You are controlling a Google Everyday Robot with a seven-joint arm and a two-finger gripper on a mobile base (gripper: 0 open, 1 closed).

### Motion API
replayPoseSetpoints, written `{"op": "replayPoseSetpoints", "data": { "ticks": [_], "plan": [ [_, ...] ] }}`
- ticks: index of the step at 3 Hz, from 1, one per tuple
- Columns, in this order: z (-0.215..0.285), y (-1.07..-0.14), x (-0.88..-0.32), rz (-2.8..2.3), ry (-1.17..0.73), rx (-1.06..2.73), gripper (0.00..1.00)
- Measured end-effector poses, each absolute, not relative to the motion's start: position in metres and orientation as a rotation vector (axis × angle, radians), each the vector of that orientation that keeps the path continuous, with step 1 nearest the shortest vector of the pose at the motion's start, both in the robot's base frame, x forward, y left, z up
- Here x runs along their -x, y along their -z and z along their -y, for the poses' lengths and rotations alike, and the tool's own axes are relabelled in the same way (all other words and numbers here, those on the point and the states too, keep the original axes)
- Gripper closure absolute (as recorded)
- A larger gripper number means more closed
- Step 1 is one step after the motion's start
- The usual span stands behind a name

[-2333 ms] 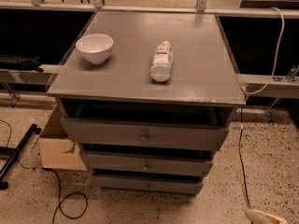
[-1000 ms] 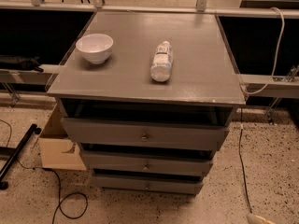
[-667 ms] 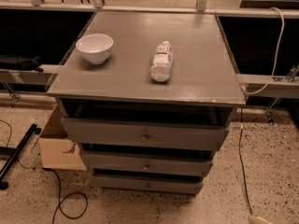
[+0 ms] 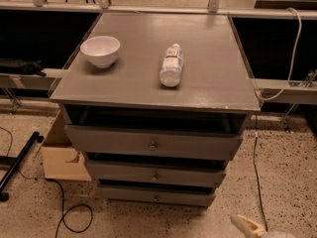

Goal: Open middle drawer

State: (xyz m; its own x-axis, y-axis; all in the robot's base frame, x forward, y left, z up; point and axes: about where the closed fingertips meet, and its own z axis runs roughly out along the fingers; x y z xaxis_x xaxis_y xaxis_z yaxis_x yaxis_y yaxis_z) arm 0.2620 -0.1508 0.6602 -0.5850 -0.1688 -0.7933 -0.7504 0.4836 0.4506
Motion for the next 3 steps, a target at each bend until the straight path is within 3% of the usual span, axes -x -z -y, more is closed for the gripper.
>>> {"op": "replayPoseSetpoints", "data": {
  "ticks": [1, 3],
  "plan": [
    [0.146, -0.661, -0.261, -2.035, -1.082, 0.768, 0.00],
    [0.086, -0.662, -0.255, -2.020, -0.965, 0.870, 0.00]
  ]
}}
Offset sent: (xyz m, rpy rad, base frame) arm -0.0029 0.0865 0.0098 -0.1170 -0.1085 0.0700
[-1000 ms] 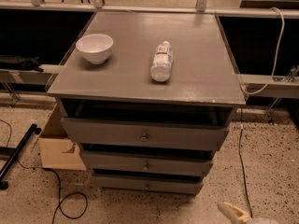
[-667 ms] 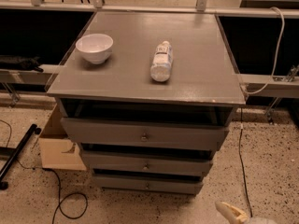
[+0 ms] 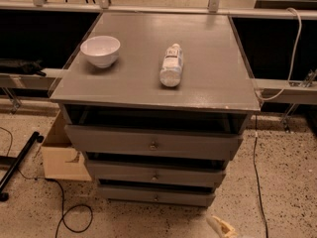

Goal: Open middle drawer

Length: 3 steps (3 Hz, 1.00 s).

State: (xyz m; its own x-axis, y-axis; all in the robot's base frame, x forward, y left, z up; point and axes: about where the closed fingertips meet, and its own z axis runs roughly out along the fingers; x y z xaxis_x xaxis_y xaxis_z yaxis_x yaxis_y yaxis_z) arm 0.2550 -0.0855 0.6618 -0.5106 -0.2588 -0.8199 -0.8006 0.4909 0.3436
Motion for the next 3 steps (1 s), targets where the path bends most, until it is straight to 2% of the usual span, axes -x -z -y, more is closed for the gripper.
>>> {"op": "replayPoseSetpoints", "data": {
  "ticks": [3],
  "plan": [
    [0.0635, -0.6593, -0.2481, -1.983, -0.872, 0.866, 0.00]
  ]
}}
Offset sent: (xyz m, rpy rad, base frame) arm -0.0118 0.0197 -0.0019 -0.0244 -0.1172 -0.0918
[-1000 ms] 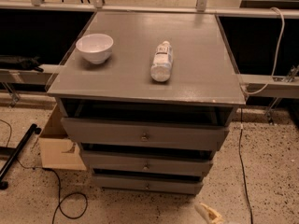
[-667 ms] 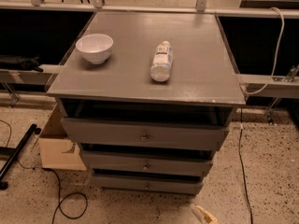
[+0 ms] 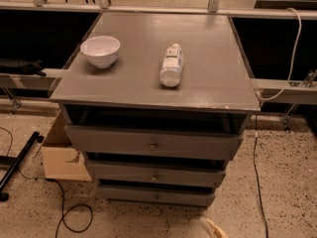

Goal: Open middle drawer

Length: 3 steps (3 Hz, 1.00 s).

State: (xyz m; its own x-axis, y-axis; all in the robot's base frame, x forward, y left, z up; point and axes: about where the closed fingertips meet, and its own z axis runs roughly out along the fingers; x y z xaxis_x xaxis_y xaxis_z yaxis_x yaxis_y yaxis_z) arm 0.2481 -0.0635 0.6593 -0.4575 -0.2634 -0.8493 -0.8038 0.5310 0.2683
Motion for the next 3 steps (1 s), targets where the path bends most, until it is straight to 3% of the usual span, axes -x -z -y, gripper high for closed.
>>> {"op": "replayPoseSetpoints", "data": {
  "ticks": [3],
  "plan": [
    [0.074, -0.643, -0.336, -2.061, -0.761, 0.857, 0.00]
  ]
}}
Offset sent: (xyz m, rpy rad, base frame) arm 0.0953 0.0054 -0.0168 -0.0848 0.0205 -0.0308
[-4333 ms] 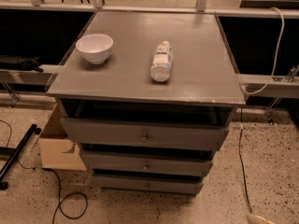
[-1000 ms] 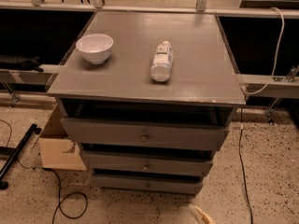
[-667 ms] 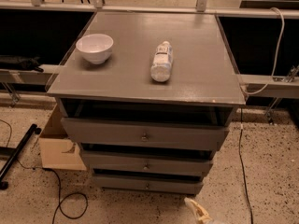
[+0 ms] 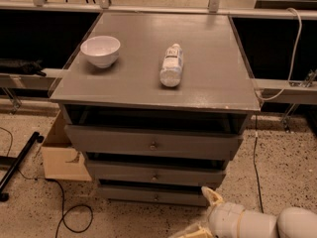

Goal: Open middle drawer

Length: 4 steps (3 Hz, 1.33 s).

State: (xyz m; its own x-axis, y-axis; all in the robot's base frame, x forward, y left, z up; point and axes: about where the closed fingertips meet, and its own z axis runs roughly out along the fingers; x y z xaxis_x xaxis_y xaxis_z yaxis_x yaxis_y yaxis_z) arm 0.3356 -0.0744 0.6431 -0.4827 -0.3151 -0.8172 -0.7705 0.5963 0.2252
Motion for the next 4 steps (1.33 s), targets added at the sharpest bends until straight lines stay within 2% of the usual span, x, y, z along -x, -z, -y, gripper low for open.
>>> {"op": "replayPoseSetpoints", "data": {
  "ticks": [1, 2, 4],
  "plan": [
    [0.108, -0.629, -0.355, -2.137, -0.716, 0.788, 0.00],
    [0.164, -0.603, -0.370, -2.230, -0.647, 0.583, 0.00],
    [0.176, -0.595, -0.375, -2.230, -0.622, 0.511, 0.00]
  ]
}}
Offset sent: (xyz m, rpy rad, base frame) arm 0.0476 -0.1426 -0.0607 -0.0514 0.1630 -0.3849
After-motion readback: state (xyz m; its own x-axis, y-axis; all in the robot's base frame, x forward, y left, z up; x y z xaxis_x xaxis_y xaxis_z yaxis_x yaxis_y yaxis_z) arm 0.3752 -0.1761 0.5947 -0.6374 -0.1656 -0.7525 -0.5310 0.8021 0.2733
